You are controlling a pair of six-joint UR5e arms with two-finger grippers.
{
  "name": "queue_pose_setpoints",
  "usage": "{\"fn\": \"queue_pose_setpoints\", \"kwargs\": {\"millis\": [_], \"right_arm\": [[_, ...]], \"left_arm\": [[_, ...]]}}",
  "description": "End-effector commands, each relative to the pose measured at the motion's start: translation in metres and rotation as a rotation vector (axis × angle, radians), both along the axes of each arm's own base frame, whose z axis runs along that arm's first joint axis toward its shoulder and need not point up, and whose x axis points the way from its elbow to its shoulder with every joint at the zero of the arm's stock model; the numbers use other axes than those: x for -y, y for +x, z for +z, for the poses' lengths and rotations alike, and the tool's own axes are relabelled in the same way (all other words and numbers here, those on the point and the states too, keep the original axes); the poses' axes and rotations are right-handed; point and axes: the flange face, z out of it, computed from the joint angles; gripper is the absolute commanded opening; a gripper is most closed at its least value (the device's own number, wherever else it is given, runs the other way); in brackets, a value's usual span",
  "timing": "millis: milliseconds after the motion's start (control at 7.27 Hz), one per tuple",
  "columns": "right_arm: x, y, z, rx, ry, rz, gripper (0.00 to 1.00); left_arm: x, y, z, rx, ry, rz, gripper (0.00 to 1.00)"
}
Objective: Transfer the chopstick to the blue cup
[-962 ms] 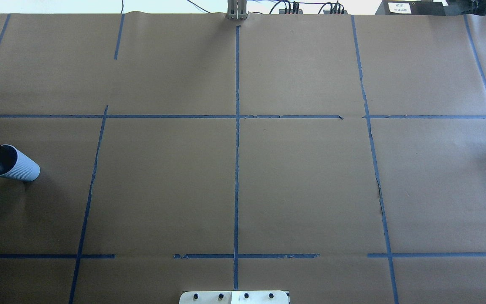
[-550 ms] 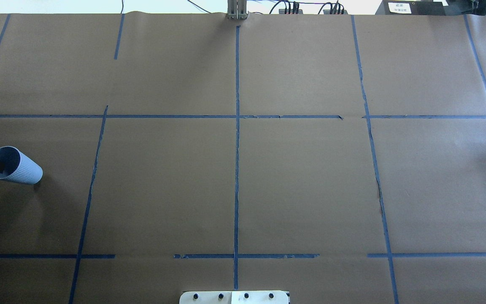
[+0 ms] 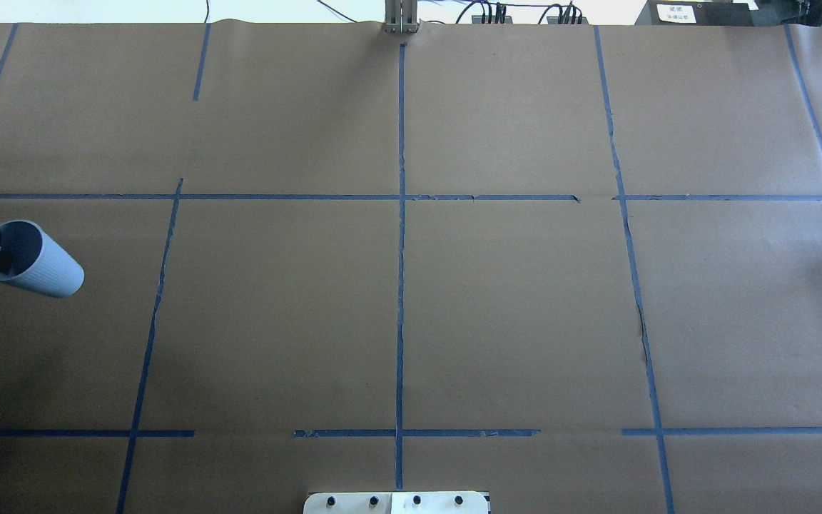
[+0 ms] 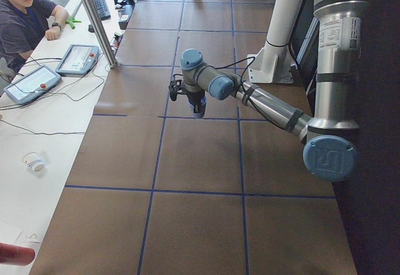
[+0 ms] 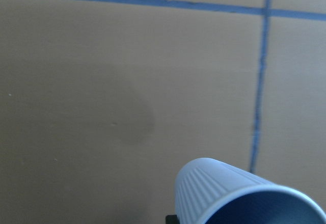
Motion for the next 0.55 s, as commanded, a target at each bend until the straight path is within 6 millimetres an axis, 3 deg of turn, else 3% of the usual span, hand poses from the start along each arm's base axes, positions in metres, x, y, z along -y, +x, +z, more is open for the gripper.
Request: {"fn": "queue_pose_setpoints", "kwargs": {"millis": [0, 138, 275, 412], "right_arm": [[-0.001, 0.000, -0.001, 0.002, 0.001, 0.000, 1.00], [-0.001, 0.000, -0.001, 0.002, 0.001, 0.000, 1.00], [-0.001, 0.000, 0.000, 0.001, 0.001, 0.000, 1.00], [0.000, 0.000, -0.001, 0.002, 0.002, 0.000, 1.00]], "left_arm": [[0.001, 0.100, -0.130, -0.021, -0.109, -0.035, 0.00], [-0.015, 0.167, -0.171, 0.011, -0.086, -0.068, 0.00], [-0.017, 0.237, -0.211, 0.015, -0.127, -0.101, 0.00], [-0.005, 0.278, -0.234, 0.015, -0.126, -0.111, 0.00]]}}
